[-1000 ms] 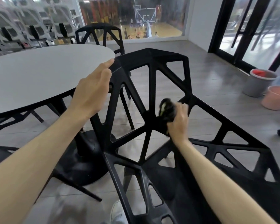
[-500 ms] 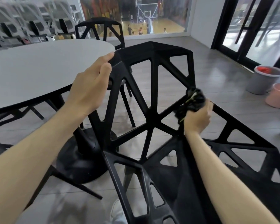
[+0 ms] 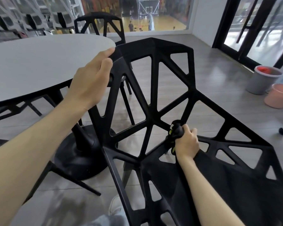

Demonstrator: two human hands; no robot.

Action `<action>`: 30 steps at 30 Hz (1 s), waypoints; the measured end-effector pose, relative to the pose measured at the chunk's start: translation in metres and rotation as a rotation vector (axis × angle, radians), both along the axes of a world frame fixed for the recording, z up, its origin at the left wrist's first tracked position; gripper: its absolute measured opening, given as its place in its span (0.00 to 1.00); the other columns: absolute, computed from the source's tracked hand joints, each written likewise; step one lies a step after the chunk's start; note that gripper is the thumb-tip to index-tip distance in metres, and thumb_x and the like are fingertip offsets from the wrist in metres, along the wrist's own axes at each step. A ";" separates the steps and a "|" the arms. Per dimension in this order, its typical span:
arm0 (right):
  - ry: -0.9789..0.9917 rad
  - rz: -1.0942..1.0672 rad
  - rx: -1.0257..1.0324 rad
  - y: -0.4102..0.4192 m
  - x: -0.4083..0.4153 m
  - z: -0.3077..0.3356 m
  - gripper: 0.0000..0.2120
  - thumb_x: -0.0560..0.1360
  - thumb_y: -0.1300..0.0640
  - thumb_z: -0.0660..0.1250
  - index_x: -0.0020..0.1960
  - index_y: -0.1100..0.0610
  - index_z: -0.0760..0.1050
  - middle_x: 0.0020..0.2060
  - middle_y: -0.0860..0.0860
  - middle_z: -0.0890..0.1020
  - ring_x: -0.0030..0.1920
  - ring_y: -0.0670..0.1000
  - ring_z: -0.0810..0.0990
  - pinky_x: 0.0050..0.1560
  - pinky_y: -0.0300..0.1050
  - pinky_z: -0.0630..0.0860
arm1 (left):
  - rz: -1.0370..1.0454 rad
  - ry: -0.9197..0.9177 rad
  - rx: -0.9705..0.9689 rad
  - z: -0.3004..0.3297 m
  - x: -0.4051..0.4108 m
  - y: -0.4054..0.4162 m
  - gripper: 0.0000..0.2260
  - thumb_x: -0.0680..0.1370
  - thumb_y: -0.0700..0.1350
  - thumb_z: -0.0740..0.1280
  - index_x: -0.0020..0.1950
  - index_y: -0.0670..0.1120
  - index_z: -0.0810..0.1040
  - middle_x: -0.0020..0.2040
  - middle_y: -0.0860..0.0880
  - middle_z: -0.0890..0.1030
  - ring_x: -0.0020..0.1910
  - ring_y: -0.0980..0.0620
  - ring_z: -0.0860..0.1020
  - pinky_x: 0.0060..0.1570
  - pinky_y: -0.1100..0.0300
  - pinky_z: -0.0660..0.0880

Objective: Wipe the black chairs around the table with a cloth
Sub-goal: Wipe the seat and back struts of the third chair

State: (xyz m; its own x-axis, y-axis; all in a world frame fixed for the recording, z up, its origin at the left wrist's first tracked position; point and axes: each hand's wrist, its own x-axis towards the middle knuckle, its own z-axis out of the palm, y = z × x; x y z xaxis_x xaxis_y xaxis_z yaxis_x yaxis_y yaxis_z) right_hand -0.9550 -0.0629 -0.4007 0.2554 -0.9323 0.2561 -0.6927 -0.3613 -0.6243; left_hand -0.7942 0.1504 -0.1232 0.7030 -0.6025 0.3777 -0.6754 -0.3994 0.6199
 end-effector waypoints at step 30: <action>-0.448 0.343 -0.033 0.068 0.054 0.091 0.06 0.79 0.61 0.61 0.46 0.51 0.70 0.43 0.48 0.74 0.36 0.47 0.74 0.34 0.43 0.70 | -0.030 0.037 -0.025 -0.003 0.007 -0.001 0.22 0.87 0.53 0.49 0.80 0.62 0.65 0.79 0.62 0.67 0.78 0.57 0.64 0.68 0.65 0.59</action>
State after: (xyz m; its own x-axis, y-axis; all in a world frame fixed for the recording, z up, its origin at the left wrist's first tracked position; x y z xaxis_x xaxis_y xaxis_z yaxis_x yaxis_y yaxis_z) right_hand -0.9009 0.0054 -0.3100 0.4022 -0.8044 0.4373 -0.2018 -0.5437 -0.8146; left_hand -0.7873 0.1492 -0.1259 0.6982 -0.6146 0.3672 -0.6637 -0.3633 0.6538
